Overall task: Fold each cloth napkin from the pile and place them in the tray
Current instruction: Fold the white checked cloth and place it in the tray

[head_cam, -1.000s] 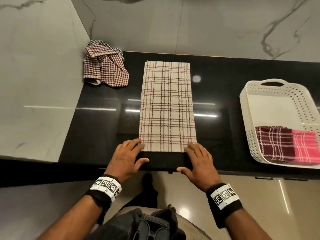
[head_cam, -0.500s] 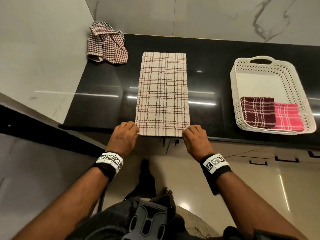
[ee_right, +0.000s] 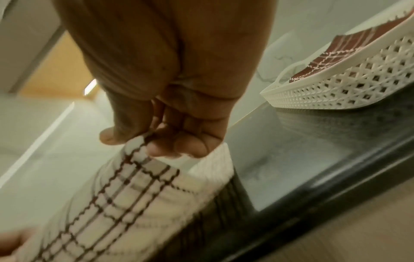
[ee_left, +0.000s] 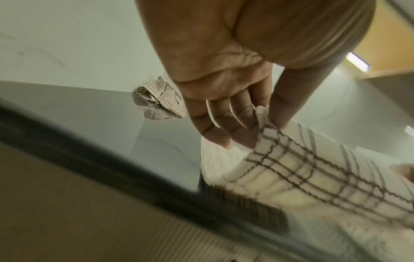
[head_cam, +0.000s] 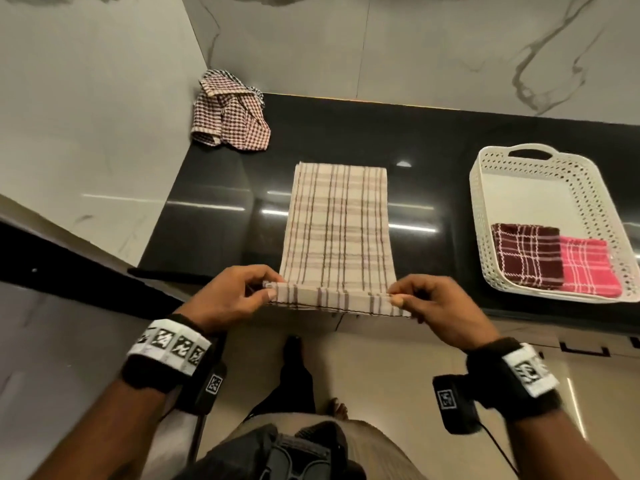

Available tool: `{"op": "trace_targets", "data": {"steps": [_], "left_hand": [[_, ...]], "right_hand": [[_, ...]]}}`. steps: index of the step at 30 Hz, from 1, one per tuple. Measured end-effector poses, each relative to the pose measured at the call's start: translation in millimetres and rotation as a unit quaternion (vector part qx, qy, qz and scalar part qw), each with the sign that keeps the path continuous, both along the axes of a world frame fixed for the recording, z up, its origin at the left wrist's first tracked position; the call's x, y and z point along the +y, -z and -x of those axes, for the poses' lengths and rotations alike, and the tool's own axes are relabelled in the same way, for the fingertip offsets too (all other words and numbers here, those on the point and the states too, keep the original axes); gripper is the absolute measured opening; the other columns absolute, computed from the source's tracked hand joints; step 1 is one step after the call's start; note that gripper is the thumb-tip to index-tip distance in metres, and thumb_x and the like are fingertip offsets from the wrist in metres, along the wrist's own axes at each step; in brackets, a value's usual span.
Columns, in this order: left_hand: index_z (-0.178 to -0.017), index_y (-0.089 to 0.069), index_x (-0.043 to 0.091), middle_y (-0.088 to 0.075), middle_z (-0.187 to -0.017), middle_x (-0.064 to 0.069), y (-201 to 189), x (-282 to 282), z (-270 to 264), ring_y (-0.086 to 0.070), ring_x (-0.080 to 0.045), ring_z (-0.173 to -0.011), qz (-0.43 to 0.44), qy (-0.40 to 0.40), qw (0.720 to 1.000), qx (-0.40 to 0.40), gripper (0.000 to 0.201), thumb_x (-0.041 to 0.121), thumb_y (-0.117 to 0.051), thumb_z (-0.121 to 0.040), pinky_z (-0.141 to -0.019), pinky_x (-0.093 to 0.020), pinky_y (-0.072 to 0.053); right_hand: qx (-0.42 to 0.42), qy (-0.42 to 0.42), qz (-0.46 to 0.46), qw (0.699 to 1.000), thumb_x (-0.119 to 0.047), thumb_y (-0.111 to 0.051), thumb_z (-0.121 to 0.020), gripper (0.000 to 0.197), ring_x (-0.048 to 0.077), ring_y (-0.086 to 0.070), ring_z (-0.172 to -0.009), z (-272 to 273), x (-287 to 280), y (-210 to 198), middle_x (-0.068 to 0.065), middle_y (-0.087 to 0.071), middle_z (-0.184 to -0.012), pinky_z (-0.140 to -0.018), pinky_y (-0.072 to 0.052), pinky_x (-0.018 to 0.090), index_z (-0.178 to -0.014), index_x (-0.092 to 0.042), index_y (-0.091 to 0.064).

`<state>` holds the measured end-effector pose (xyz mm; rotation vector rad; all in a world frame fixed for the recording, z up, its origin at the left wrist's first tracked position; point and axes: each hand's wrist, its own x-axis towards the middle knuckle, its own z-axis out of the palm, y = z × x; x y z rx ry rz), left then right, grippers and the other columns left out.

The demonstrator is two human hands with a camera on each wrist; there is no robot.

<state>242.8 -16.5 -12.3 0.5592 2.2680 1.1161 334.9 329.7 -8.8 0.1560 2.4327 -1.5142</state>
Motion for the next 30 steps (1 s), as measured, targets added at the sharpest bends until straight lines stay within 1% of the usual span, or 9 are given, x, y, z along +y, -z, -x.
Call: {"op": "trace_targets", "data": {"steps": [3,6,8,10,13,15,17,26,30], "left_hand": [[-0.115,-0.068,0.017,-0.073,-0.107,0.005,-28.6,-1.1,23.4,-0.070,-0.015,-0.101,-0.073,-0.012,0.997,-0.019,0.021,0.013,-0.062,-0.096,-0.084,-0.029,-0.057],[-0.117,-0.066,0.014,-0.073,-0.100,0.003,-31.3,14.8,67.6,-0.069,-0.010,-0.098,-0.095,-0.081,0.991,0.054,0.022,0.010,-0.061,-0.096,-0.081,-0.019,-0.054],[-0.116,-0.067,0.015,-0.072,-0.099,0.005,-20.0,32.0,102.3,-0.068,-0.006,-0.095,-0.076,-0.104,0.989,0.076,0.020,0.012,-0.061,-0.097,-0.081,-0.016,-0.053],[-0.112,-0.068,0.016,-0.073,-0.097,0.006,0.1,50.2,141.0,-0.068,-0.001,-0.090,-0.063,-0.120,0.987,0.081,0.017,0.014,-0.061,-0.097,-0.082,-0.019,-0.054],[-0.107,-0.069,0.021,-0.070,-0.091,0.011,30.1,75.1,183.4,-0.064,0.004,-0.082,-0.017,-0.127,0.986,0.110,0.014,0.019,-0.062,-0.096,-0.078,-0.016,-0.051],[-0.107,-0.069,0.020,-0.068,-0.092,0.010,47.2,87.9,208.1,-0.061,0.002,-0.082,0.012,-0.118,0.986,0.120,0.013,0.023,-0.062,-0.096,-0.079,-0.020,-0.050],[-0.107,-0.069,0.020,-0.067,-0.090,0.008,61.9,94.4,225.3,-0.059,-0.002,-0.080,0.039,-0.114,0.984,0.131,0.014,0.026,-0.063,-0.096,-0.079,-0.024,-0.049],[-0.101,-0.065,0.021,-0.066,-0.091,0.005,93.7,108.3,261.2,-0.062,-0.014,-0.087,0.095,-0.077,0.985,0.124,0.008,0.027,-0.061,-0.096,-0.079,-0.032,-0.050],[-0.105,-0.062,0.021,-0.064,-0.096,0.003,93.7,113.3,266.3,-0.060,-0.017,-0.089,0.120,-0.061,0.981,0.140,0.012,0.029,-0.056,-0.098,-0.077,-0.030,-0.045]], "right_hand": [[0.007,0.038,0.107,0.993,-0.004,-0.070,-0.087,0.017,0.013,-0.067,-0.075,22.2,9.2,-29.0,0.010,-0.075,-0.090,-0.067,-0.056,0.024,-0.104,-0.007,-0.074],[0.047,0.083,0.071,0.993,-0.002,-0.070,-0.088,0.021,0.010,-0.071,-0.091,71.0,14.0,-28.1,0.003,-0.076,-0.096,-0.079,-0.057,0.021,-0.109,-0.008,-0.072],[0.061,0.129,0.039,0.989,-0.004,-0.069,-0.090,0.018,0.001,-0.070,-0.086,105.8,16.9,-14.0,-0.003,-0.075,-0.092,-0.074,-0.052,0.014,-0.106,-0.012,-0.073],[0.056,0.183,0.007,0.982,-0.008,-0.070,-0.091,0.013,0.001,-0.069,-0.082,140.2,20.1,4.6,-0.004,-0.074,-0.091,-0.071,-0.052,0.013,-0.101,-0.016,-0.074],[0.024,0.254,-0.005,0.967,-0.007,-0.069,-0.091,0.008,0.013,-0.071,-0.084,176.9,22.3,39.5,0.003,-0.074,-0.091,-0.069,-0.057,0.019,-0.093,-0.014,-0.072],[0.007,0.293,-0.031,0.956,-0.005,-0.069,-0.090,0.014,0.017,-0.070,-0.082,197.1,23.4,62.2,0.001,-0.073,-0.086,-0.076,-0.060,0.032,-0.084,-0.018,-0.071],[0.001,0.312,-0.082,0.947,-0.005,-0.068,-0.089,0.017,0.016,-0.066,-0.079,209.3,22.1,75.2,-0.002,-0.069,-0.081,-0.082,-0.057,0.034,-0.080,-0.020,-0.069],[-0.048,0.358,-0.143,0.921,-0.009,-0.054,-0.097,0.014,0.005,-0.057,-0.075,228.6,17.0,87.1,-0.008,-0.060,-0.083,-0.054,-0.035,0.009,-0.095,-0.016,-0.065],[-0.054,0.352,-0.163,0.920,-0.008,-0.050,-0.098,0.018,0.014,-0.062,-0.083,233.9,18.3,89.2,-0.001,-0.065,-0.092,-0.058,-0.041,0.017,-0.092,-0.018,-0.063]]}}
